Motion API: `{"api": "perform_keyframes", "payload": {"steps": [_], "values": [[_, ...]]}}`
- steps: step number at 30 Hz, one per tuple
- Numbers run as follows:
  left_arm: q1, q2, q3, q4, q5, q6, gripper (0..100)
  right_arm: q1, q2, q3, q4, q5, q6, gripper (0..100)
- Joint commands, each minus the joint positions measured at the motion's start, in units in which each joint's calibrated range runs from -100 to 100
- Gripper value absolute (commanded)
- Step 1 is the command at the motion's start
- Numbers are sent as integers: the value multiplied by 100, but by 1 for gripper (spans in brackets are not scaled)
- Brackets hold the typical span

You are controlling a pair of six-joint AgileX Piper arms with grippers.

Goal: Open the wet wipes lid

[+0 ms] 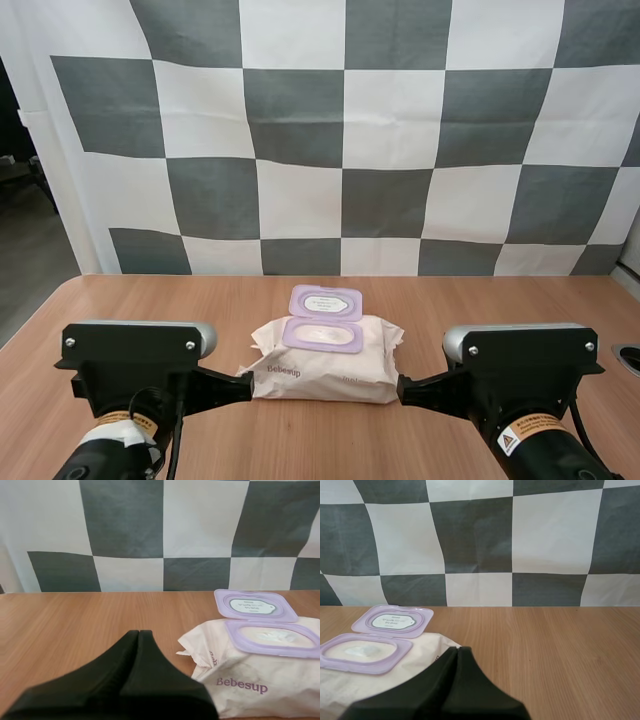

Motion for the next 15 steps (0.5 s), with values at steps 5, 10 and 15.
{"api": "perform_keyframes", "payload": {"steps": [5, 10, 15], "values": [[13, 0, 0, 15, 66, -372, 0, 1, 0, 0, -3, -5, -8, 0], [13, 0, 0, -10, 84, -372, 0, 1, 0, 0, -3, -5, -8, 0], [13, 0, 0, -10, 84, -372, 0, 1, 0, 0, -3, -5, -8, 0]]}}
